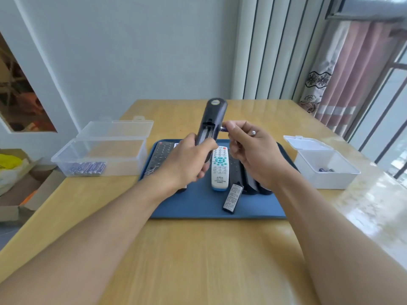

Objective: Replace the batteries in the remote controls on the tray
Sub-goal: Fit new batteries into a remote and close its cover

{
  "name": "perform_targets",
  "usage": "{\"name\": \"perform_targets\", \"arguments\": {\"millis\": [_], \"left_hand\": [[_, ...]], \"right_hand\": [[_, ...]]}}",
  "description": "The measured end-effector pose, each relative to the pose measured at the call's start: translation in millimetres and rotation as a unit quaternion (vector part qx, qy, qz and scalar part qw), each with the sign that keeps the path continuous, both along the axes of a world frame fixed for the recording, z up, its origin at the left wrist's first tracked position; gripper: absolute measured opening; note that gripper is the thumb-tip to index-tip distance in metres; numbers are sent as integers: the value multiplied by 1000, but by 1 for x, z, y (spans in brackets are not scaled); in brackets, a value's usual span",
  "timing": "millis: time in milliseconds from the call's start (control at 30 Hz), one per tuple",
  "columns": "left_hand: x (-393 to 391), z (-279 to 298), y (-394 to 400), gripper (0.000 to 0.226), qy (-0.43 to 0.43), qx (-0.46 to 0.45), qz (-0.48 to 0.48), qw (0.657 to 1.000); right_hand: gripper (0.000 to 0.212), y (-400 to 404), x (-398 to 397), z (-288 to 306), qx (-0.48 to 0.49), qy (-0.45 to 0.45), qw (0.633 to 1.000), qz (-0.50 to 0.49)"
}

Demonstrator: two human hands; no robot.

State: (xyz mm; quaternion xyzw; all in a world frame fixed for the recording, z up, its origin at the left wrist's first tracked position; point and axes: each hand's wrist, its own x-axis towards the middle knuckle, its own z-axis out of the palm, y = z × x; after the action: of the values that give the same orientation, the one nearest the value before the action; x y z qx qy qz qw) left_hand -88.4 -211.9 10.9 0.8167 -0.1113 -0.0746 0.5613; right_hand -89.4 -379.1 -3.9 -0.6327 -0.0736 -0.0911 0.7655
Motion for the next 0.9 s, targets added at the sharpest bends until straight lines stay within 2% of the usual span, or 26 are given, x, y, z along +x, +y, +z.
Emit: {"name": "perform_targets", "arguments": {"millis": [67, 133, 300, 433, 533, 633, 900], "left_hand": [[6, -11, 0, 28, -7, -66, -22, 998], [7, -21, 2, 20, -32, -111, -38, 993], [4, -29, 9, 30, -38, -155, -91, 983], [5, -33, 14, 23, -54, -162, -62, 983], [10, -35, 19, 19, -31, -165, -38, 985], [8, -35, 20, 19, 0, -164, -53, 985], [2, -29, 22, 35, 45, -203, -99, 973]], "right_hand": [[14, -1, -2, 1, -50, -8, 999, 2], [11, -1, -5, 3, -100, -7, 995, -8], [22, 2, -8, 4, -192, -35, 978, -71], [17, 6, -11, 7, -189, -54, 977, -88], [12, 9, -11, 7, -183, -71, 974, -109], [14, 12, -14, 8, -185, -85, 974, -104], [22, 13, -13, 6, -260, -104, 951, -129]]}}
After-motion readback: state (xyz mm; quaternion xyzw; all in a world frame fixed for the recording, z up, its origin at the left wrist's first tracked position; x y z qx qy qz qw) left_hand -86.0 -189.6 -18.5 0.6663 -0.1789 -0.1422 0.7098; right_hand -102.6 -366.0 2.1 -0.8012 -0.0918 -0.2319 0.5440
